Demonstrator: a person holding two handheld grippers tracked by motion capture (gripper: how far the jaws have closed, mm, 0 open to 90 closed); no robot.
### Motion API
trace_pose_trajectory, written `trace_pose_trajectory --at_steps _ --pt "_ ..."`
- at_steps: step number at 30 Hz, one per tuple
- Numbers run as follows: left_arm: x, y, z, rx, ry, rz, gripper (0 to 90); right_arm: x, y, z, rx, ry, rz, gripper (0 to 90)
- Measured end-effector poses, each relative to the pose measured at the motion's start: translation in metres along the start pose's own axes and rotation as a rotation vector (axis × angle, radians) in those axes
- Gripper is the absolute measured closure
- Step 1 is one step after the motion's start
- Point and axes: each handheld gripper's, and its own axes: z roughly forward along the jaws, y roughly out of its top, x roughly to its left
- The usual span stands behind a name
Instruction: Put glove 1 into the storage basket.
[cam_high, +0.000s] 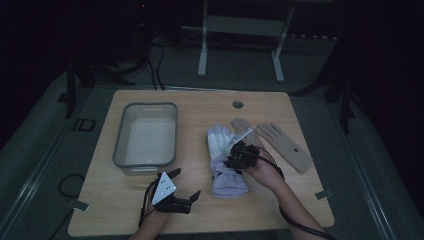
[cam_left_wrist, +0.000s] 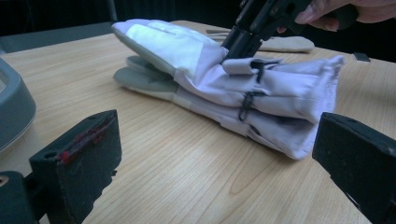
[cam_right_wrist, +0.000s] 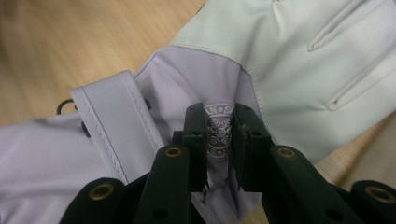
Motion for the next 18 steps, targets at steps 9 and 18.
trace_pose_trajectory --at_steps 9,18 --pt "0.001 0.000 0.000 0.004 0.000 -0.007 1.6 0.005 0.004 -0.002 -0.003 -0.017 -0.005 73.4" --pt "0.001 0.000 0.001 0.008 0.001 -0.012 1.6 -0.008 0.005 0.003 -0.023 -0.102 0.080 72.8"
